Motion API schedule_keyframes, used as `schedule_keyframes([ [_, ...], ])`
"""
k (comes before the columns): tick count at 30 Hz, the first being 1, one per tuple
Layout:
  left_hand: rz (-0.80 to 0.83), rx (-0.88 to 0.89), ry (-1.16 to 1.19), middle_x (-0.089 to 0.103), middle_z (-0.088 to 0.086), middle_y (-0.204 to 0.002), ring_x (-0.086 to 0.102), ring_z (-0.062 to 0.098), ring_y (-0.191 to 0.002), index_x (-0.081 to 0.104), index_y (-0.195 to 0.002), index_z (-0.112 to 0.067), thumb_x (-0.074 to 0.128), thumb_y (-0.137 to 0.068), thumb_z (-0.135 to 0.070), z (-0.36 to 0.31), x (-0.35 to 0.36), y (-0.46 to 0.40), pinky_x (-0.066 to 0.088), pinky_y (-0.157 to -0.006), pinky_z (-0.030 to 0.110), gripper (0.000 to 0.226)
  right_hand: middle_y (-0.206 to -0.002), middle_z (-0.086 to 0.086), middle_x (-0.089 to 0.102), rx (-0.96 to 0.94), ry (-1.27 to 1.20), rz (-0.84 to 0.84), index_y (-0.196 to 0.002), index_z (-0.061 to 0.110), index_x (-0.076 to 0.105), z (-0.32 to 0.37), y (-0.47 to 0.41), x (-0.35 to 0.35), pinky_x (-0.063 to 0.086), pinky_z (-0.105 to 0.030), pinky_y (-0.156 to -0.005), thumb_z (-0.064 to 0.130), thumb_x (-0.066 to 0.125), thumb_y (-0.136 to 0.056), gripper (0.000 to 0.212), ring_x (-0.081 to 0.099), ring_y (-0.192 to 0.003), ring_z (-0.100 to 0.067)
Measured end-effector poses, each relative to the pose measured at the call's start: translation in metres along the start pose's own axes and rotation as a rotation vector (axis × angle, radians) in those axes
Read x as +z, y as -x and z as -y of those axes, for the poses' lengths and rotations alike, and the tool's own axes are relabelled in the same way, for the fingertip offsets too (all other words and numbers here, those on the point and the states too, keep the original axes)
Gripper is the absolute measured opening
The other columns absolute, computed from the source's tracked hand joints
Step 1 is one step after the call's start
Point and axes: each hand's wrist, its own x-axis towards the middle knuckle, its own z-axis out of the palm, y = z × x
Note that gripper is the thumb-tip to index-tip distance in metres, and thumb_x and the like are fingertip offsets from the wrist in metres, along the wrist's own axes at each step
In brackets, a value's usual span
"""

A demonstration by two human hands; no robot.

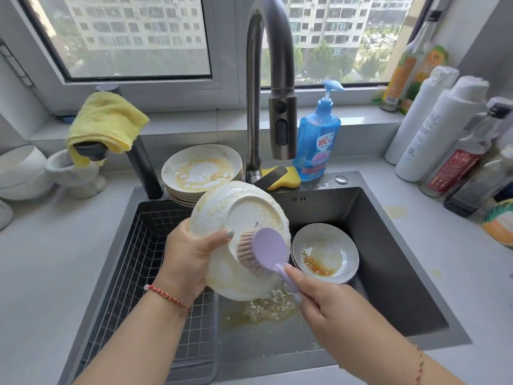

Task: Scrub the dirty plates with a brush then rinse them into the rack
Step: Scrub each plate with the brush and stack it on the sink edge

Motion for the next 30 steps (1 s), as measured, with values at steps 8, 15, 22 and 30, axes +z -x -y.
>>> schedule_keyframes([
  [8,0.055,-0.020,0.020,0.071,0.024,-0.111,0.069,0.043,-0.102,0.062,-0.119,0.003,0.088,-0.046,-0.014,0.002,0.001,0.005,0.058,-0.082,0.051,0.079,-0.069,0.002,0.058,0.061,0.125,-0.183,-0.143,0.050,0.027,-0.019,-0.043,-0.022,0.040,-0.022,-0.050,0.028,0.034,-0.101,0.048,0.048,-0.050,-0.009],
  [15,-0.012,0.017,-0.011,0.073,0.020,-0.107,0.071,0.039,-0.098,0.063,-0.115,0.001,0.089,-0.041,-0.017,-0.001,0.000,0.007,0.059,-0.080,0.051,0.081,-0.063,0.009,0.048,0.142,-0.049,-0.023,-0.138,0.052,0.036,-0.024,-0.019,-0.005,0.037,-0.014,-0.037,0.024,0.038,-0.100,0.047,0.039,-0.040,-0.006],
  [22,0.088,0.311,-0.871,0.069,-0.005,-0.079,0.067,0.008,-0.073,0.065,-0.085,-0.023,0.092,-0.061,-0.017,-0.014,0.015,0.019,0.054,-0.062,0.021,0.036,-0.070,-0.012,0.071,0.422,-0.836,-0.002,-0.111,0.008,0.060,-0.045,-0.032,-0.012,0.027,-0.017,-0.034,0.031,0.051,-0.097,0.029,0.033,-0.027,-0.013],
  [30,0.597,1.144,-1.521,0.044,-0.004,-0.046,0.041,0.019,-0.038,0.045,-0.064,-0.017,0.091,-0.039,-0.021,-0.003,0.037,0.021,0.022,-0.042,0.016,0.052,-0.068,-0.016,0.070,0.486,-1.274,-0.032,-0.107,0.008,0.057,-0.046,-0.056,-0.031,0.031,-0.014,-0.029,0.057,0.061,-0.081,0.056,0.029,-0.027,-0.005],
])
